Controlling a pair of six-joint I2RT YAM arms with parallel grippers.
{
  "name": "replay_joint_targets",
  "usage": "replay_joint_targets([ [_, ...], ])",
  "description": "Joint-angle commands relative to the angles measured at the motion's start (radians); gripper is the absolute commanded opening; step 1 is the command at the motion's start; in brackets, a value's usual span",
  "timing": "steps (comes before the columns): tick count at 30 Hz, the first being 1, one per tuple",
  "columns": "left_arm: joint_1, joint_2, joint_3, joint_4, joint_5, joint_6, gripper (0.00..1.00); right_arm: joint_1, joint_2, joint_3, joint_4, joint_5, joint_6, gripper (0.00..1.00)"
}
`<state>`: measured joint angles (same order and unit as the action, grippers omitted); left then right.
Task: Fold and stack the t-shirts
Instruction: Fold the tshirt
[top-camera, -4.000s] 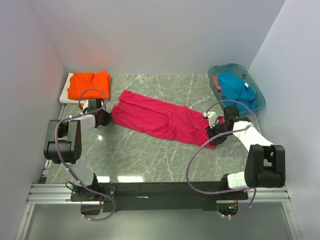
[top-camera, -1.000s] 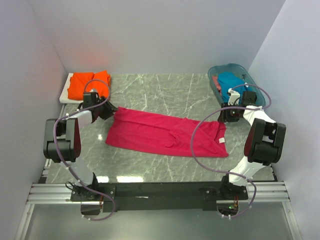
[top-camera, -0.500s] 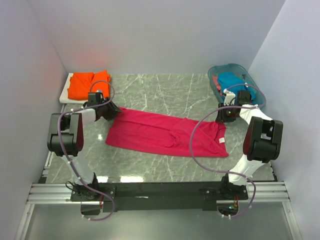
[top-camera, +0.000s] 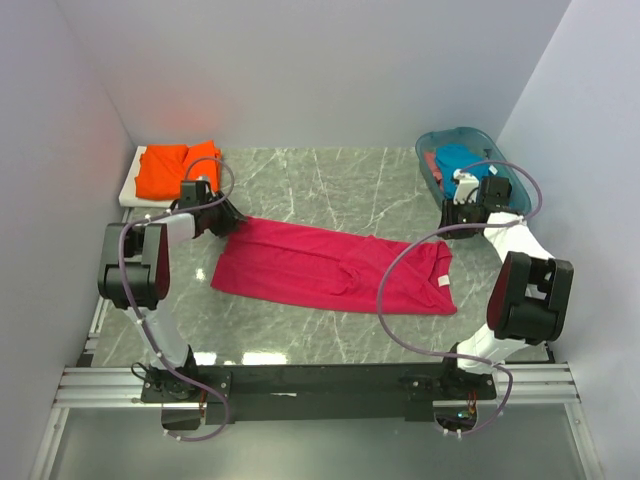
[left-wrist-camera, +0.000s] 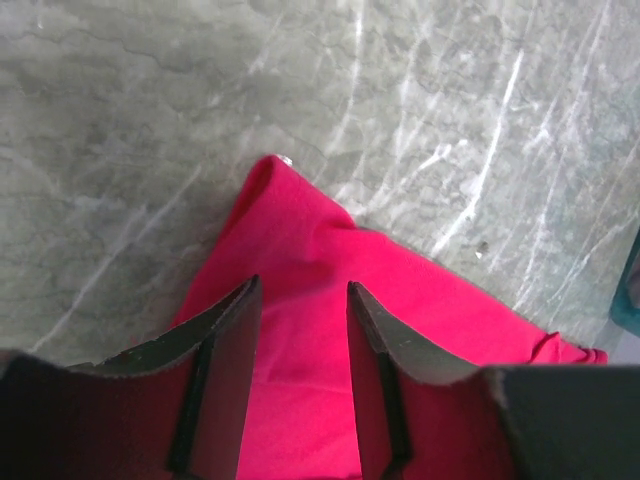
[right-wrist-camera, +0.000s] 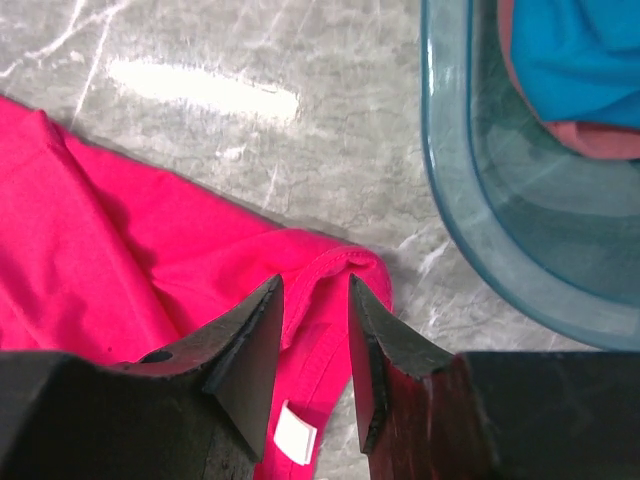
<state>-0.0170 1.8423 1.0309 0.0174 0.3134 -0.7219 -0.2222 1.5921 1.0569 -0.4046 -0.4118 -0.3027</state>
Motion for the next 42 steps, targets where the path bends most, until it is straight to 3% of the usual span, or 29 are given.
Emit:
replay_joint_targets([
  [1, -0.003, 0.02, 0.031, -0.011, -0.019, 0.01, 0.45, 0.001, -0.014, -0.023, -0.003, -0.015, 0.014, 0.4],
  [22, -0.003, 0.031, 0.035, -0.047, -0.04, 0.009, 0.42, 0.026, 0.117, -0.009, -0.033, 0.014, 0.054, 0.36],
  [30, -0.003, 0.032, 0.041, -0.06, -0.046, 0.013, 0.41, 0.02, 0.063, -0.024, -0.011, 0.051, 0.048, 0.01],
  [42, -0.001, 0.044, 0.049, -0.069, -0.066, 0.012, 0.39, -0.046, -0.004, -0.115, 0.001, 0.097, 0.004, 0.0],
])
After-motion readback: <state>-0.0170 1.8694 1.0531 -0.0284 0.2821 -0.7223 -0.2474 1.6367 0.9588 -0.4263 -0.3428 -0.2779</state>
